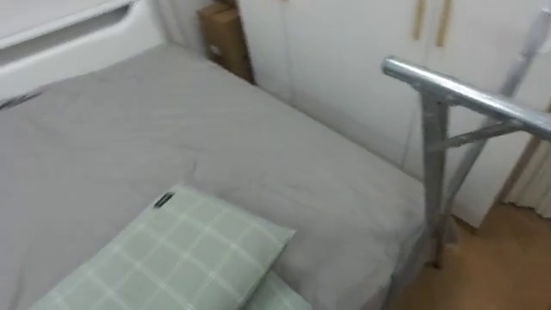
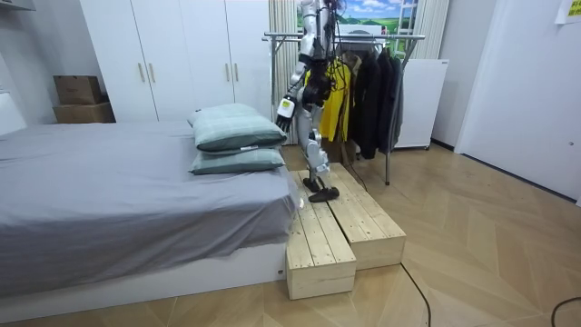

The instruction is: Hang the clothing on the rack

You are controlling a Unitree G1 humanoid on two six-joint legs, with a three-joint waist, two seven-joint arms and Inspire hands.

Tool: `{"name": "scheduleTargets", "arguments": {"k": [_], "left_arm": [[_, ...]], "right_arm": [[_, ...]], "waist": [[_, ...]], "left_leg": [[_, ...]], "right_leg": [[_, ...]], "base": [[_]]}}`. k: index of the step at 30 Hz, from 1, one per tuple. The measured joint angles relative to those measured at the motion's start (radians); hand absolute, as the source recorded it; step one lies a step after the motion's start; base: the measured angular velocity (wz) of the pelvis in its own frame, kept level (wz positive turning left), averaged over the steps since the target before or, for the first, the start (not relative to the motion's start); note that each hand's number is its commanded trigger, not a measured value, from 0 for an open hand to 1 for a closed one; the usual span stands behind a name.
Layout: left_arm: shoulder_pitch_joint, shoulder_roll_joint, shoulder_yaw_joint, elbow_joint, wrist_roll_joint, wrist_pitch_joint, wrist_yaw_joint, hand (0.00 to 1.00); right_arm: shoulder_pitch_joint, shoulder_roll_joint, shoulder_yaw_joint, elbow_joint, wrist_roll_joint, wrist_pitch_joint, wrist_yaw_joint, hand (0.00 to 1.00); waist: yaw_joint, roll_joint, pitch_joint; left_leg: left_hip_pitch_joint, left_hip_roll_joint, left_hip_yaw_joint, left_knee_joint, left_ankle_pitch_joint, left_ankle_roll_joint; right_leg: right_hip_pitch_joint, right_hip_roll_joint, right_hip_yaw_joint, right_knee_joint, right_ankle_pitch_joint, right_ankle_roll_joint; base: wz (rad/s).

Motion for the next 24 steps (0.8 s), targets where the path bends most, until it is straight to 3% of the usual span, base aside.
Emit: {"name": "scheduleTargets", "arguments": {"k": [2, 3, 5, 6, 8, 9, 11, 12, 13, 15, 16, 19, 21, 24], "left_arm": [[0.000, 0.000, 0.000, -0.001, -0.002, 0.015, -0.001, 0.00], [0.000, 0.001, 0.006, -0.001, -0.003, 0.018, 0.000, 0.00], [0.001, 0.002, 0.020, -0.001, -0.004, 0.021, 0.001, 0.00], [0.000, 0.003, 0.020, 0.001, -0.004, 0.023, 0.000, 0.00], [-0.003, 0.002, 0.020, 0.008, -0.005, 0.029, -0.003, 0.00], [-0.005, 0.003, 0.020, 0.012, -0.006, 0.039, -0.004, 0.00], [-0.010, 0.003, 0.019, 0.013, -0.003, 0.051, -0.004, 0.00], [-0.013, 0.003, 0.016, 0.015, -0.001, 0.058, -0.005, 0.00], [-0.015, 0.003, 0.014, 0.016, -0.001, 0.059, -0.005, 0.00], [-0.043, 0.008, -0.002, 0.049, 0.000, 0.061, -0.005, 0.00], [-0.046, 0.008, -0.002, 0.051, 0.000, 0.061, -0.005, 0.00], [-0.040, 0.020, 0.000, 0.050, 0.007, 0.060, -0.003, 0.00], [-0.024, 0.032, 0.001, 0.049, 0.005, 0.060, 0.000, 0.00], [-0.014, 0.043, 0.002, 0.049, 0.004, 0.057, 0.005, 0.00]], "right_arm": [[0.002, 0.002, 0.000, -0.001, 0.004, 0.001, -0.001, 0.00], [0.004, 0.006, 0.001, -0.003, 0.011, 0.001, -0.002, 0.00], [0.005, 0.009, 0.016, -0.010, 0.015, 0.002, -0.001, 0.00], [0.020, 0.009, 0.021, -0.020, 0.022, 0.008, 0.000, 0.00], [0.034, 0.008, 0.025, -0.020, 0.034, 0.011, -0.001, 0.00], [0.041, 0.009, 0.030, -0.019, 0.039, 0.011, -0.001, 0.00], [0.041, 0.010, 0.031, -0.011, 0.043, 0.011, -0.003, 0.00], [0.045, 0.013, 0.028, -0.008, 0.049, 0.014, -0.003, 0.00], [0.047, 0.016, 0.024, -0.007, 0.052, 0.019, -0.003, 0.00], [0.050, 0.033, 0.004, -0.005, 0.079, 0.020, -0.008, 0.00], [0.054, 0.037, -0.002, -0.006, 0.080, 0.020, -0.010, 0.00], [0.062, 0.050, -0.039, -0.011, 0.073, 0.021, -0.025, 0.00], [0.083, 0.054, -0.065, -0.016, 0.077, 0.019, -0.038, 0.00], [0.098, 0.056, -0.068, -0.025, 0.086, 0.019, -0.049, 0.00]], "waist": [[0.004, -0.005, -0.0030], [0.023, -0.018, -0.0111], [0.034, -0.029, -0.0225], [0.038, -0.031, -0.0320], [0.048, -0.037, -0.0332], [0.048, -0.034, -0.0391], [0.036, -0.032, -0.0348], [0.009, -0.027, -0.0292], [-0.005, -0.038, -0.0221], [-0.045, -0.033, -0.0121], [-0.053, -0.035, -0.0101], [-0.059, -0.038, -0.0094], [-0.060, -0.038, -0.0095], [-0.059, -0.040, -0.0143]], "left_leg": [[0.025, -0.020, 0.015, -0.094, -0.019, 0.009], [0.032, -0.034, 0.017, -0.139, -0.021, -0.009], [0.037, -0.037, 0.018, -0.163, -0.022, -0.013], [0.040, -0.032, 0.023, -0.164, -0.010, -0.025], [0.055, -0.034, 0.026, -0.163, 0.007, -0.031], [0.058, -0.034, 0.022, -0.160, 0.007, -0.030], [0.061, -0.035, -0.005, -0.154, 0.002, -0.017], [0.062, -0.038, -0.041, -0.153, 0.002, -0.006], [0.062, -0.040, -0.061, -0.154, 0.002, -0.001], [0.058, -0.055, -0.149, -0.156, 0.009, 0.020], [0.055, -0.058, -0.170, -0.156, 0.011, 0.025], [0.037, -0.075, -0.264, -0.155, 0.014, 0.042], [0.029, -0.095, -0.336, -0.158, 0.018, 0.055], [0.025, -0.123, -0.401, -0.162, 0.025, 0.067]], "right_leg": [[-0.016, -0.006, 0.003, 0.034, -0.007, 0.012], [-0.030, -0.022, 0.007, 0.061, -0.008, 0.014], [-0.030, -0.032, 0.000, 0.066, 0.008, 0.014], [-0.025, -0.031, -0.001, 0.061, 0.023, -0.001], [-0.009, -0.033, 0.006, 0.061, 0.028, 0.002], [-0.003, -0.036, 0.006, 0.061, 0.039, 0.007], [0.014, -0.042, 0.007, 0.062, 0.051, 0.018], [0.028, -0.049, 0.034, 0.065, 0.059, 0.031], [0.032, -0.051, 0.070, 0.065, 0.064, 0.039], [0.048, -0.045, 0.240, 0.054, 0.084, 0.075], [0.054, -0.044, 0.264, 0.051, 0.089, 0.083], [0.068, -0.043, 0.358, 0.038, 0.106, 0.111], [0.100, -0.027, 0.452, -0.011, 0.117, 0.133], [0.138, -0.028, 0.530, -0.058, 0.118, 0.155]], "base": [[0.77], [0.40], [0.16], [0.21], [0.06], [0.05], [0.39], [0.71], [1.04], [1.13], [1.10], [0.90], [0.88], [0.75]]}}
